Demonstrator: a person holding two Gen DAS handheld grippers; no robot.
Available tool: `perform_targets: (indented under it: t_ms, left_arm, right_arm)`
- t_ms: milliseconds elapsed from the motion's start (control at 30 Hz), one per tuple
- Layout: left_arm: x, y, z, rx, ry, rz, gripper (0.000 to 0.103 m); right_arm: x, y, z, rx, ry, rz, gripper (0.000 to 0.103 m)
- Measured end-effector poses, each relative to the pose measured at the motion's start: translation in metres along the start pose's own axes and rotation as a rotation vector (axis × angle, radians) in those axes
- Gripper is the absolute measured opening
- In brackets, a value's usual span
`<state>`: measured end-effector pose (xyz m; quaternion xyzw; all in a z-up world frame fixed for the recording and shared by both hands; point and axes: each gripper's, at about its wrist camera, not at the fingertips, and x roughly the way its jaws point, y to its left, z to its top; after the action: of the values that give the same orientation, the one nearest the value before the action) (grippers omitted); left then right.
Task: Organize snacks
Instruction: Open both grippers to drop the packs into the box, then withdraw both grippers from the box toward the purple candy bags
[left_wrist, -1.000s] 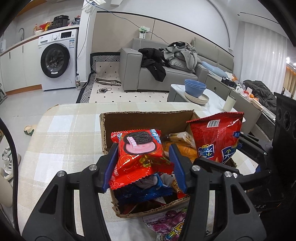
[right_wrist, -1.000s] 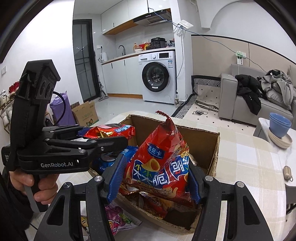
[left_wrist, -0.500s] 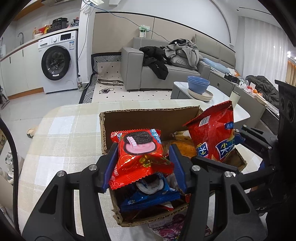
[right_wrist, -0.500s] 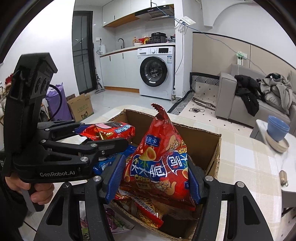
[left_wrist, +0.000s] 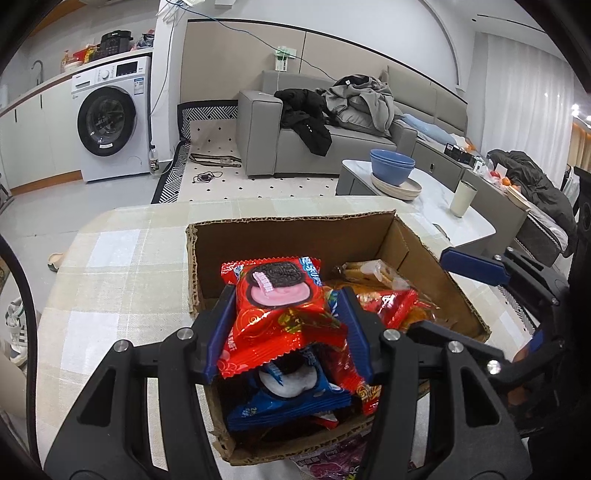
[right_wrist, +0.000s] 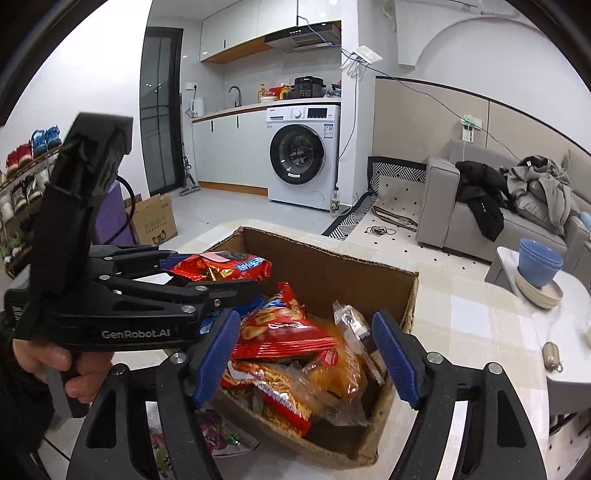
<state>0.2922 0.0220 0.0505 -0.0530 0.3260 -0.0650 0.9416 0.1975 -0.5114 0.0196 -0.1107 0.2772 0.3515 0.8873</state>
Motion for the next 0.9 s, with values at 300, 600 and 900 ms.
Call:
perform_targets:
  t_ms: [300,600,900]
  left_arm:
    - [-0.001,-0.009,0.002,0.027,0.005,0.020,0.061]
    - [-0.048,-0.005,-0.001,0.025,-0.028,0.011,0.085]
    - [-0.100,-0.014,-0.026,0.054,-0.053,0.014,0.102]
  right_arm:
    - [-0.013,-0.002,-0.006,0.037,-0.004,0.021,0.089]
    - [-0.047,0.006,-0.007,0.069,-0.047,0.018,0.102]
    - [-0.082,0.009,-0.013,0.125,-0.079,0.058,0.103]
